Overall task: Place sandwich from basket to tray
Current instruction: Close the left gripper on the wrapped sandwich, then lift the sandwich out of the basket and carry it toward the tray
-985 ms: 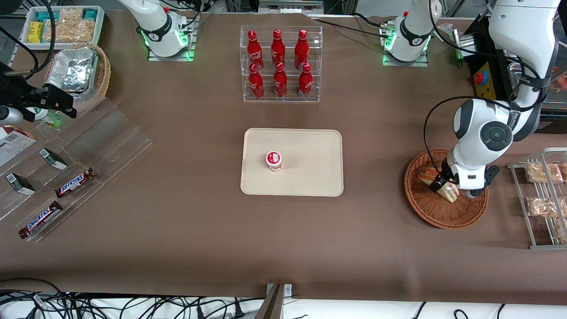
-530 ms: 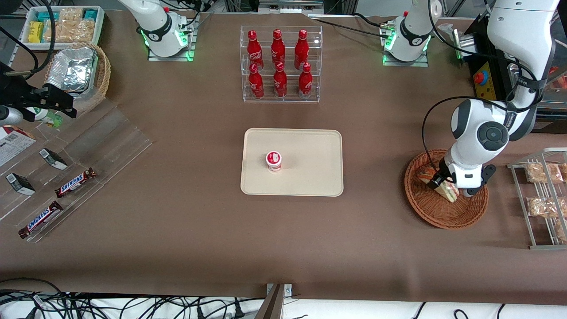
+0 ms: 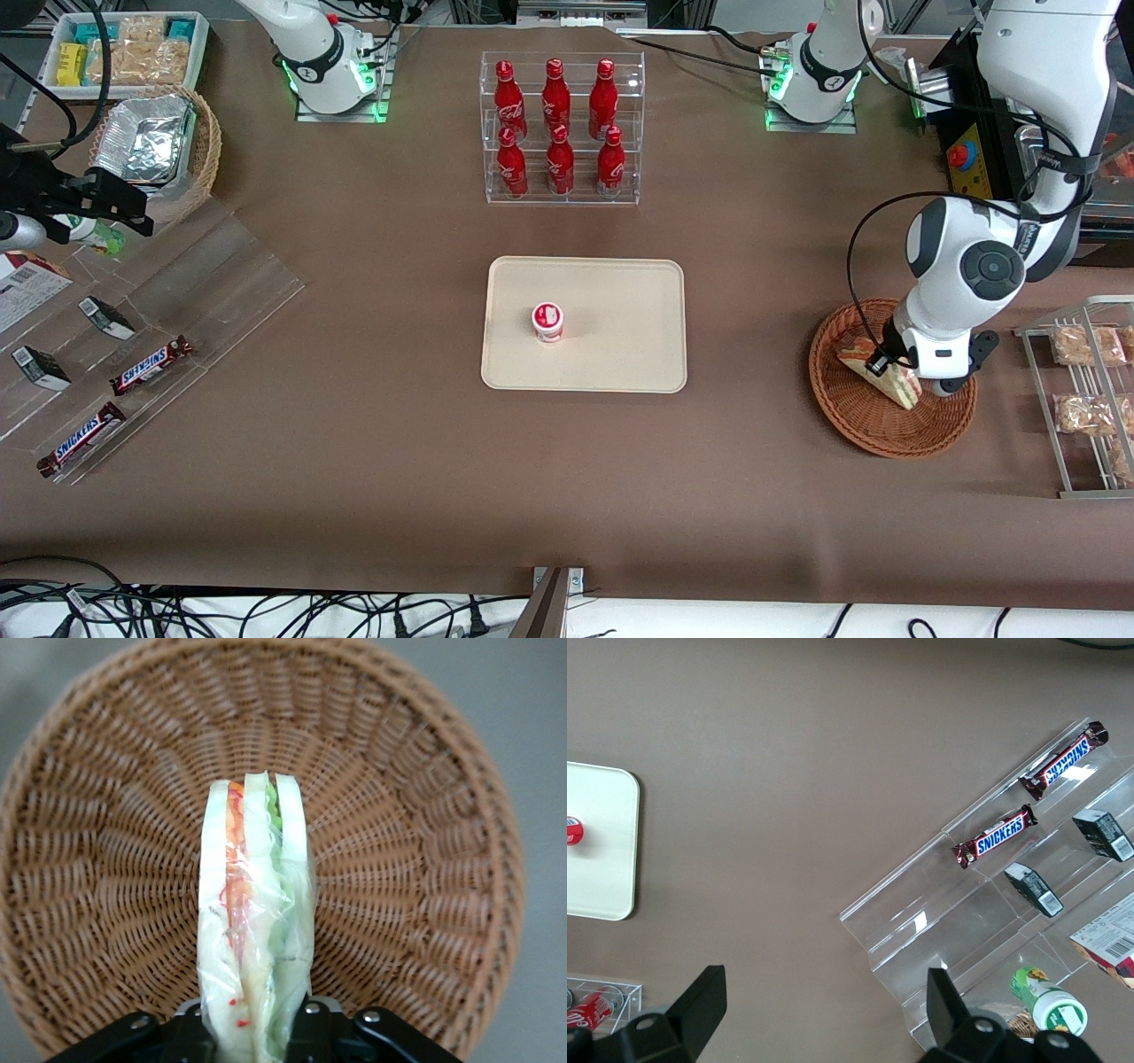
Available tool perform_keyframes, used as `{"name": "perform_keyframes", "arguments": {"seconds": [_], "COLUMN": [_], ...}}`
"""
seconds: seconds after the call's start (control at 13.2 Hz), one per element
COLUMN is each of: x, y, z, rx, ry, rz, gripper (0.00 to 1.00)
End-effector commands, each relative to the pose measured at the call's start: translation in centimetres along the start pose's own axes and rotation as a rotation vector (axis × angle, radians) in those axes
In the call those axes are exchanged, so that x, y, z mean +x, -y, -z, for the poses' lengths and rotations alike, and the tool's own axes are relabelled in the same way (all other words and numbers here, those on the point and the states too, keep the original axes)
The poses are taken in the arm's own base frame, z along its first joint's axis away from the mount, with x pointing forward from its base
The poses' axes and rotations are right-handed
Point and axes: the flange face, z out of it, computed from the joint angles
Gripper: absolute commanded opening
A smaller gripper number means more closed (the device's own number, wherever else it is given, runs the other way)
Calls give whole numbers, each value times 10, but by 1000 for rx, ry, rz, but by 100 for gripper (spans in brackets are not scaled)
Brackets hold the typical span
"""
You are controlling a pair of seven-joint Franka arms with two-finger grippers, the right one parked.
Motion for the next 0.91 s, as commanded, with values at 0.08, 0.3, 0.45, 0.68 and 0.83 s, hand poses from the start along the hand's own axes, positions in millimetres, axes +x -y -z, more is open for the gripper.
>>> {"name": "perform_keyframes", "arguments": {"seconds": [0.08, 0.3, 0.45, 0.68, 0.83], "x": [20, 16, 1, -14, -32], "y": [-18, -42, -62, -77, -87], "z": [80, 133, 170, 224, 253], "rx": [53, 49, 40, -2, -7], "ry": [3, 79, 105, 175, 200], "rz": [-95, -235, -350, -450, -520], "gripper": [0, 0, 0, 0, 0]}}
